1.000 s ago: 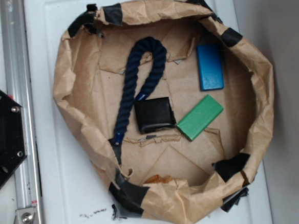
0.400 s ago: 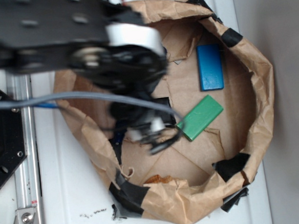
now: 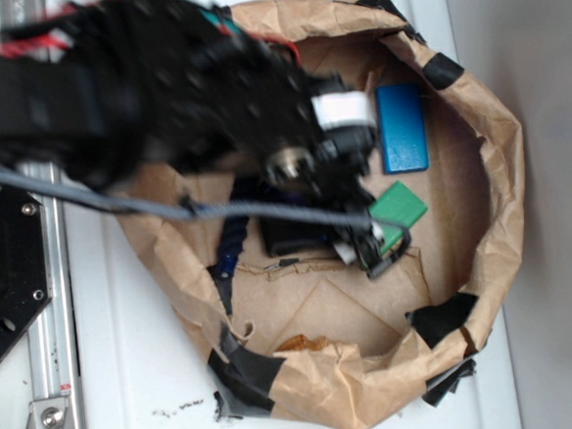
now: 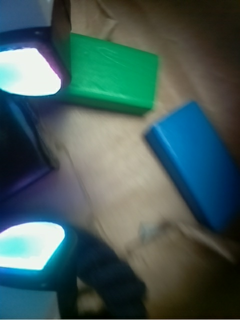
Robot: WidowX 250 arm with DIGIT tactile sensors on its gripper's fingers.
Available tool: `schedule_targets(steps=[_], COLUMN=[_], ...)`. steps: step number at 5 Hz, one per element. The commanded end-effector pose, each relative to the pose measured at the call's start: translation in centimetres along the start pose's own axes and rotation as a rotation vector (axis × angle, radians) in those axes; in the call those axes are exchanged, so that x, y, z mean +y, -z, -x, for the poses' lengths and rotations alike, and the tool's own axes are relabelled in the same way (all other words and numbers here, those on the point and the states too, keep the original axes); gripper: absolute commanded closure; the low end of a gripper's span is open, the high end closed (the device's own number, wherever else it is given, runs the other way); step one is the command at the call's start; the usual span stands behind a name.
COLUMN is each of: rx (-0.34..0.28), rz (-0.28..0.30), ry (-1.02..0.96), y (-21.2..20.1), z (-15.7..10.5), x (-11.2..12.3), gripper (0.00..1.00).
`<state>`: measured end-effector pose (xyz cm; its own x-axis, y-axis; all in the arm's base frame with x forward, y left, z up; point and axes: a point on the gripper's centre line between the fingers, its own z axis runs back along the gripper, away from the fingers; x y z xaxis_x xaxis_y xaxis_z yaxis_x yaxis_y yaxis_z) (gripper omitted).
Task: Grab the green block.
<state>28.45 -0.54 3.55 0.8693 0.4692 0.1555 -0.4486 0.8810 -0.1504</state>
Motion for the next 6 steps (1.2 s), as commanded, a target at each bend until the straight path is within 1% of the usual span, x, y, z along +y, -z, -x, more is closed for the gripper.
schedule_targets(steps=[1, 2, 3, 4, 5, 6], rx=[-0.014, -0.043, -0.036, -0.009, 0.037, 0.071], rz=[0.103, 0.095, 0.096, 0.083, 0.059, 0.064], ry=[0.099, 0.077, 0.074, 0.088, 0.103, 0.118], y=[-2.4, -2.9, -1.4, 0.2, 2.0, 1.9], z=[0.3, -1.1, -2.5, -2.6, -2.1, -1.7], x=[-3.6, -3.4, -3.3, -4.4, -4.9, -4.3], gripper=[0.0, 0.0, 0.0, 0.0, 0.0, 1.0])
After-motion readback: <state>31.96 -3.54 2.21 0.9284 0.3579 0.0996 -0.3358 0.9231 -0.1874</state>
